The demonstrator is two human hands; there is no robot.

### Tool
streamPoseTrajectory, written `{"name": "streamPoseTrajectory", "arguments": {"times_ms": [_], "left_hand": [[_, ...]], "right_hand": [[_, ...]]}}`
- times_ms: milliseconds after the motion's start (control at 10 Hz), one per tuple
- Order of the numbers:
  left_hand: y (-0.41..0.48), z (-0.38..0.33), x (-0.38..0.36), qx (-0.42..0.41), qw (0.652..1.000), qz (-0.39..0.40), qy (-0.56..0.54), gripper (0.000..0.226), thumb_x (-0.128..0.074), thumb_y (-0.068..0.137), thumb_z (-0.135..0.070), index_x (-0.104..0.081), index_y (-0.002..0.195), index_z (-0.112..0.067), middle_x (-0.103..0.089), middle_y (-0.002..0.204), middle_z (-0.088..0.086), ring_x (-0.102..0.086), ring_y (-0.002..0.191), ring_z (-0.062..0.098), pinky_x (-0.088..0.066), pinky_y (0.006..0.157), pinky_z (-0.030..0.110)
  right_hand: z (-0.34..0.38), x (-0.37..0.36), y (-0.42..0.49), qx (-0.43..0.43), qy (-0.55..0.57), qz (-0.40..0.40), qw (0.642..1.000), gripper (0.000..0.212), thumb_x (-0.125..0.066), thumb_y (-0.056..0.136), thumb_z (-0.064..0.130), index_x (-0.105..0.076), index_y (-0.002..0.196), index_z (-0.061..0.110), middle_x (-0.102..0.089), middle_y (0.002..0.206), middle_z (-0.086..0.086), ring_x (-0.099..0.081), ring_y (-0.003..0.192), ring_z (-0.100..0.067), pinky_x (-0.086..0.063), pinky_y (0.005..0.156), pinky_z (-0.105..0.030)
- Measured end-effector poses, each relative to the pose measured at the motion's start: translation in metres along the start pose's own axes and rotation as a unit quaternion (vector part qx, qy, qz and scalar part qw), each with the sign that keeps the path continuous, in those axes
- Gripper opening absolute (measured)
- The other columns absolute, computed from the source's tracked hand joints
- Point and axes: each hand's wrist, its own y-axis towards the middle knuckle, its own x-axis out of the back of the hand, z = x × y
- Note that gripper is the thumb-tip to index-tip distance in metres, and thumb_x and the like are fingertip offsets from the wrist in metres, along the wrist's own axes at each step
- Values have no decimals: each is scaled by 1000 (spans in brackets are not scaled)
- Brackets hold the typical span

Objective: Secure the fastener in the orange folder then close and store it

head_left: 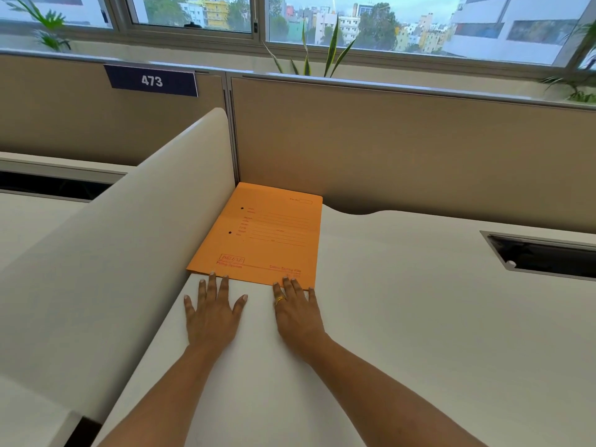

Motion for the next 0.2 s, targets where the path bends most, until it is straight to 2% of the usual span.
{"name": "streamPoseTrajectory", "arguments": {"times_ms": [200], "left_hand": [[-33, -5, 2, 12, 1000, 17, 15, 64, -20, 95, -52, -2, 149, -20, 1, 159, 3, 3, 147, 21, -1, 117, 49]], "right_hand": [[3, -1, -28, -2, 41, -9, 999, 53, -20, 99, 32, -7, 145, 11, -4, 157, -11, 0, 145, -22, 1, 119, -44]]}}
